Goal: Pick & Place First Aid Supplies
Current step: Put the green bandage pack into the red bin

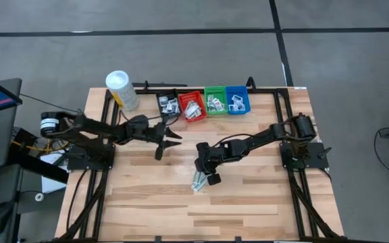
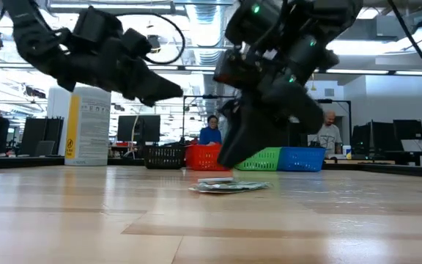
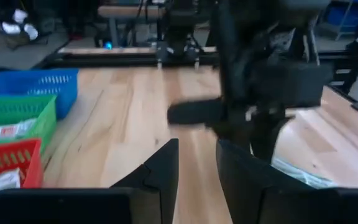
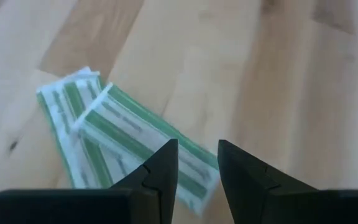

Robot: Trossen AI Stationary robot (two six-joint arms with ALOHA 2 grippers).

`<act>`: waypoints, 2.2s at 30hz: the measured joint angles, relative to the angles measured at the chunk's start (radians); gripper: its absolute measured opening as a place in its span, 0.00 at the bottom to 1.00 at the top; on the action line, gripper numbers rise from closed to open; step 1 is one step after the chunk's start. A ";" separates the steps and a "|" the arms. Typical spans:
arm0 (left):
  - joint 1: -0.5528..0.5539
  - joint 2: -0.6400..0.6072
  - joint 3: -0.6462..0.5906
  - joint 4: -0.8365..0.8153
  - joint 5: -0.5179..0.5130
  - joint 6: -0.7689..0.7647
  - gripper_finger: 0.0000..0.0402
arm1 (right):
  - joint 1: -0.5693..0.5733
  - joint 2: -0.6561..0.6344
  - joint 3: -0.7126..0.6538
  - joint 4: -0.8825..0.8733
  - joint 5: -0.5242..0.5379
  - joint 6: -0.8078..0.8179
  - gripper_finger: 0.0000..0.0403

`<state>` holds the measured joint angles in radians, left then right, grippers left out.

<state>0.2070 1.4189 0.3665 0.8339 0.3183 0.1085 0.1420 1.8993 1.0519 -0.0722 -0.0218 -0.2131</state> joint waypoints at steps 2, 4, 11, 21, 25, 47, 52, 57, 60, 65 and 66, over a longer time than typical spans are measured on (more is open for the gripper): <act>-0.018 -0.046 -0.032 -0.004 -0.003 -0.006 0.27 | -0.008 0.028 0.001 0.023 -0.041 0.000 0.27; -0.040 -0.076 -0.052 -0.005 -0.006 -0.008 0.27 | -0.017 0.053 0.000 0.035 -0.073 0.001 0.27; -0.079 -0.112 -0.070 -0.001 -0.007 -0.005 0.27 | -0.046 0.109 0.010 0.051 -0.078 0.005 0.27; -0.078 -0.108 -0.072 -0.003 -0.008 0.000 0.27 | -0.052 0.104 0.007 0.039 -0.065 0.008 0.11; -0.078 -0.108 -0.072 -0.003 -0.008 0.000 0.27 | -0.052 0.105 0.006 0.039 -0.063 0.008 0.02; -0.076 -0.108 -0.071 -0.027 -0.159 -0.219 0.27 | -0.053 0.115 0.153 -0.090 0.199 -0.034 0.01; -0.076 -0.107 -0.070 -0.050 -0.180 -0.226 0.27 | -0.050 0.114 0.187 -0.097 0.263 -0.059 0.00; -0.076 -0.107 -0.070 -0.052 -0.180 -0.226 0.27 | -0.047 0.112 0.221 -0.105 0.324 -0.078 0.00; -0.076 -0.107 -0.070 -0.062 -0.195 -0.226 0.27 | -0.047 0.112 0.243 -0.120 0.372 -0.082 0.00; -0.076 -0.107 -0.070 -0.105 -0.291 -0.228 0.27 | -0.047 0.110 0.280 -0.151 0.450 -0.085 0.00; -0.075 -0.107 -0.070 -0.112 -0.306 -0.235 0.27 | -0.047 0.110 0.286 -0.153 0.459 -0.086 0.00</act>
<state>0.1317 1.3118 0.2962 0.7214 0.0123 -0.1264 0.0948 2.0090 1.3378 -0.2256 0.4377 -0.2989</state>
